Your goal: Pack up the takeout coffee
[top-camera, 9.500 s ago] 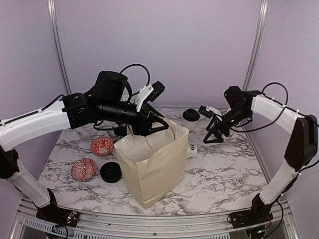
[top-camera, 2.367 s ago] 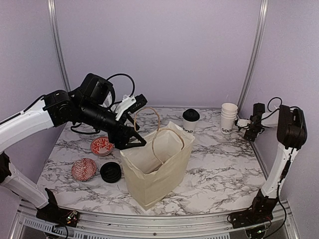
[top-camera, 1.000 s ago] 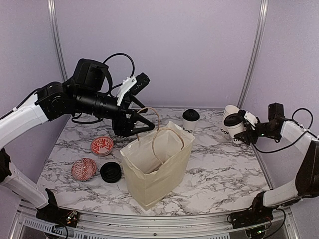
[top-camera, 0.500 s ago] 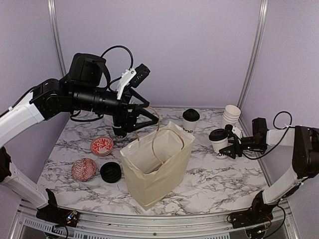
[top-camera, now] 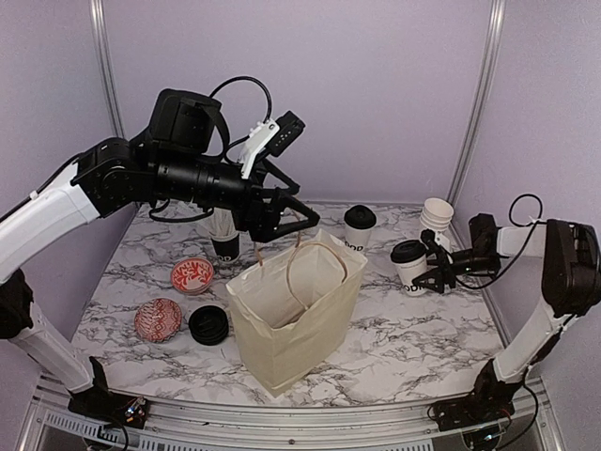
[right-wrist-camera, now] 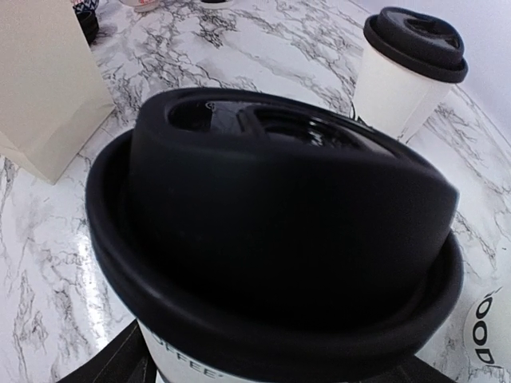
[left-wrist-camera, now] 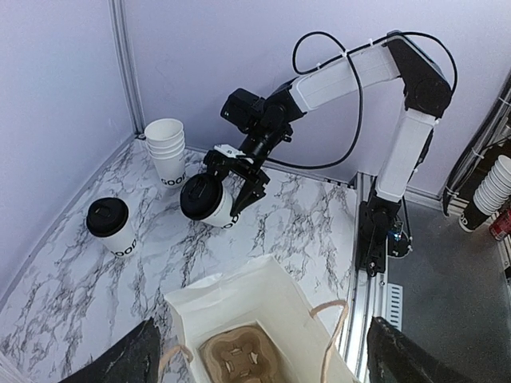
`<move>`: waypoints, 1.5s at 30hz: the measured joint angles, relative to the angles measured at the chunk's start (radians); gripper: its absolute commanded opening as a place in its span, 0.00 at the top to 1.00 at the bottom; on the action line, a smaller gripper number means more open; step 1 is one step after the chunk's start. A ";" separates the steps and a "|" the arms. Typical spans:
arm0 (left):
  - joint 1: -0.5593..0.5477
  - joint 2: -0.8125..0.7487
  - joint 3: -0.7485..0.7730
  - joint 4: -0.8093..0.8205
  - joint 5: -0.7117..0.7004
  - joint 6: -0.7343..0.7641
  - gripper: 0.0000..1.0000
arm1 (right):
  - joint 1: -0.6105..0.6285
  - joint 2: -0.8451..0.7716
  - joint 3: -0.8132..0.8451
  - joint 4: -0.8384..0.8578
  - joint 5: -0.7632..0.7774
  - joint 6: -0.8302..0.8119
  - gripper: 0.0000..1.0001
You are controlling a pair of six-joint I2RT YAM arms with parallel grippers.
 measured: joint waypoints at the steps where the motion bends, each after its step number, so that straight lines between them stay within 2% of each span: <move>1: -0.009 0.035 0.053 -0.004 0.001 0.002 0.08 | 0.000 -0.024 0.000 -0.035 -0.013 -0.015 0.24; 7: -0.056 0.281 0.397 -0.025 0.010 0.036 0.02 | 0.002 -0.245 -0.002 -0.127 -0.053 -0.046 0.23; 13: -0.078 0.489 0.576 -0.040 0.008 0.046 0.01 | 0.022 -0.423 0.020 -0.226 -0.082 -0.073 0.23; 20: -0.098 0.619 0.591 -0.045 -0.013 0.064 0.01 | 0.083 -0.430 0.074 -0.368 -0.091 -0.122 0.23; 30: -0.117 0.657 0.601 -0.019 -0.030 0.119 0.01 | 0.255 -0.459 0.146 -0.505 -0.039 -0.146 0.23; 45: -0.129 0.681 0.601 -0.018 -0.048 0.163 0.13 | 0.300 -0.468 0.204 -0.602 0.008 -0.162 0.22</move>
